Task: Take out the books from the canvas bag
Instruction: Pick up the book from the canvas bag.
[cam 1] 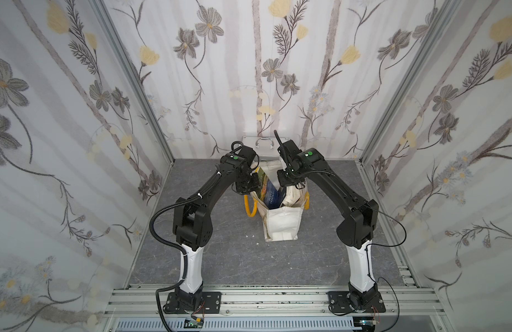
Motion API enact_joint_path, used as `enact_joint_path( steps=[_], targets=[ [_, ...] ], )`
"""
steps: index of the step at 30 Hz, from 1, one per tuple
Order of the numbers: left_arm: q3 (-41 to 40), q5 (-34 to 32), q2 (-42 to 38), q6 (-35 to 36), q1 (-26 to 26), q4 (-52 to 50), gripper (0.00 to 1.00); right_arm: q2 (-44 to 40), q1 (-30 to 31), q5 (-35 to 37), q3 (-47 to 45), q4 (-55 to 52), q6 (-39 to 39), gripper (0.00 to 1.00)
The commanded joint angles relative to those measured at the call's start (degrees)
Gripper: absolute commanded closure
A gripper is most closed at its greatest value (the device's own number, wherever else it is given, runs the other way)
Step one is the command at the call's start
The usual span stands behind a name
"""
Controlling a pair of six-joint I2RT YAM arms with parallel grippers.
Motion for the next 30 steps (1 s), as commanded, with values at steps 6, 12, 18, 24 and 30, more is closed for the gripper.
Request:
enact_joint_path(
  steps=[6, 12, 18, 24, 30],
  targets=[
    [0.58, 0.34, 1.25, -1.59, -0.30, 0.75, 0.71, -0.78, -0.02, -0.81, 0.58, -0.32, 0.27, 0.98],
    [1.23, -0.02, 1.55, -1.74, -0.35, 0.44, 0.71, -6.17, -0.51, -2.89, 1.36, 2.91, 1.62, 1.00],
    [1.21, 0.23, 1.79, -2.02, -0.39, 0.79, 0.71, -8.61, -2.55, -5.88, 1.41, 3.37, 2.45, 1.00],
    [1.41, 0.03, 1.79, -1.60, -0.39, 0.31, 0.71, -11.68, -5.04, -7.93, 4.62, 3.87, 3.96, 1.00],
    [1.16, -0.60, 1.96, -1.17, -0.39, -0.95, 0.76, -18.10, -11.89, -15.41, 5.41, 10.97, 9.49, 1.00]
  ],
)
